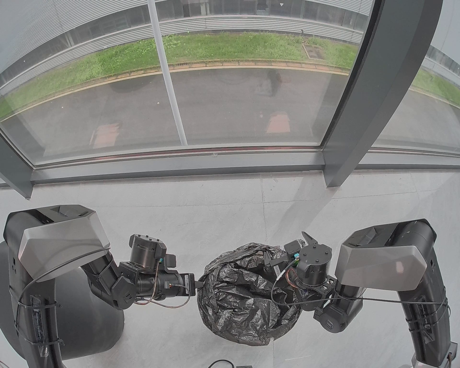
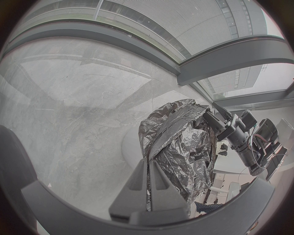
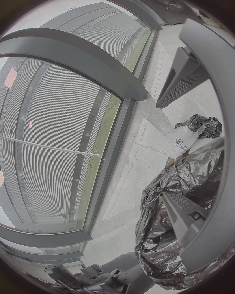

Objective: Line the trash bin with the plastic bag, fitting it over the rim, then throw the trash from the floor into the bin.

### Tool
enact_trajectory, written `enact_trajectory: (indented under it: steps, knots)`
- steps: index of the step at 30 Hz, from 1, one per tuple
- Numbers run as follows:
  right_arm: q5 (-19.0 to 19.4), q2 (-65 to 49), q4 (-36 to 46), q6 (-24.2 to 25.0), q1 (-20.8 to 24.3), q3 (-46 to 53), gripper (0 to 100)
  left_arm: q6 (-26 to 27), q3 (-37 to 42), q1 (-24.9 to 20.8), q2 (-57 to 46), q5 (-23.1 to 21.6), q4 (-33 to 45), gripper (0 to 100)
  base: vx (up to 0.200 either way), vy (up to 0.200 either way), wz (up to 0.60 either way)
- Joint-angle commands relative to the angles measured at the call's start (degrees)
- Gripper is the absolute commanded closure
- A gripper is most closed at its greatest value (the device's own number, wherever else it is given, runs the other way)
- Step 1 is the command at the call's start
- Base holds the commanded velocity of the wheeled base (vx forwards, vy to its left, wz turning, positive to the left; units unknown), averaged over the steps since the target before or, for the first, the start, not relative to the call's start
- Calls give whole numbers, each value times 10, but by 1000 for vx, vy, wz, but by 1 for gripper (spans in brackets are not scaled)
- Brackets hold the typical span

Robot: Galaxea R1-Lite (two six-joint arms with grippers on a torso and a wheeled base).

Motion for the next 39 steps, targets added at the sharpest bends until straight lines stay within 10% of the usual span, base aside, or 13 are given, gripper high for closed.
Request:
enact_trajectory:
  steps: [1,39]
  knots:
    - [0,6,-10,1,-3,-4,0,1,-4,0,16,0,0,100,0,0,0]
    - [0,-16,-10,33,-7,-3,0,-4,-37,-12,21,26,-2,100,0,0,0]
